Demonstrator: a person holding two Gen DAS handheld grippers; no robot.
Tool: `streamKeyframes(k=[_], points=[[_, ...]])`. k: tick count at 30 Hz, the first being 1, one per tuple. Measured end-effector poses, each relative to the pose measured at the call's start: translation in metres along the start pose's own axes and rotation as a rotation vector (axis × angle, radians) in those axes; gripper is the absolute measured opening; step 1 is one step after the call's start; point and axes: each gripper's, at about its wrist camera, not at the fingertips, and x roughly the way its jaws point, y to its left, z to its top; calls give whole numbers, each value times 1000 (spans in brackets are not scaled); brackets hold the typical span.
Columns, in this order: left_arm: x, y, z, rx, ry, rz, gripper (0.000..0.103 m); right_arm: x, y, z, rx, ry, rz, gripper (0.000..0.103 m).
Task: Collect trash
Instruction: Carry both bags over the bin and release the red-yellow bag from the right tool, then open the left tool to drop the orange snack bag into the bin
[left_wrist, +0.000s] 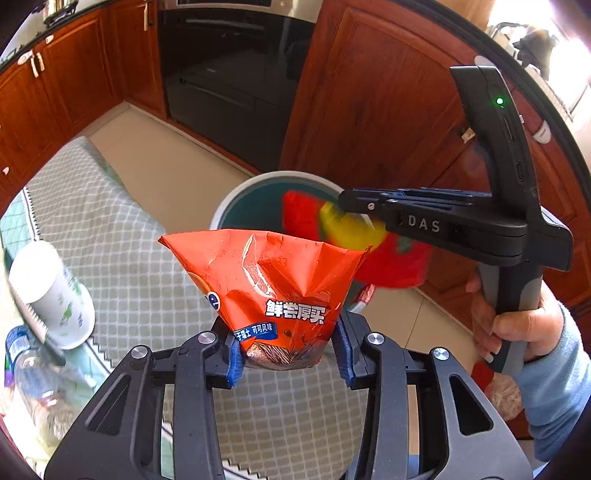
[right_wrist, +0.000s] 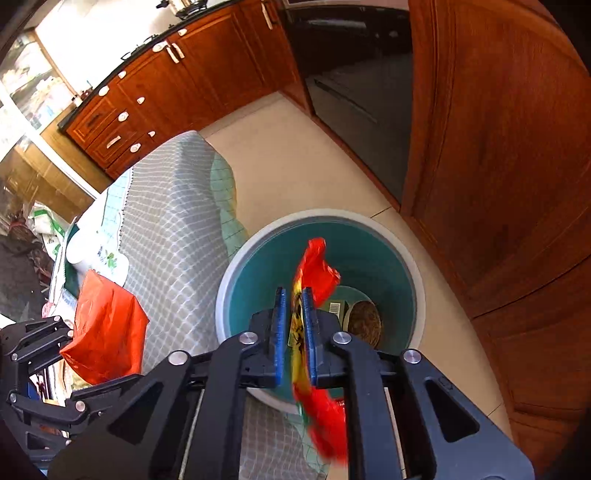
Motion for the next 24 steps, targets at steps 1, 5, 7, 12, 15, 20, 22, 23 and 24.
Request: streamKeyframes(k=[1,5,7,12,15,20,22,23,24], points=[[5,0,3,1,6,-2,40,3,-4,2,8,2,2,31],[21,3,10,1,29,-2,40,8,-10,5,9,-5,-6,50],[28,3,12,0,39,-4,40,8,-13,5,11,0,-6,61],[45,-5,23,15,58,-12,42,1,-19,5,17,-6,-21,79],[54,-14,33,30,58,21,70,-3,-25,8,51,-9,-30,84],[53,-9,35,12,34,73,96,-12,-32,6,74,-31,-49,88],[50,-2,35,-4,27,77,97,-14,-33,6,76,-29,-52,88],[49,1,35,-14,28,72,97,-14,-33,6,76,-26,-53,88],[48,4,34,-23,28,67,97,-14,-33,6,75,-22,-55,88]])
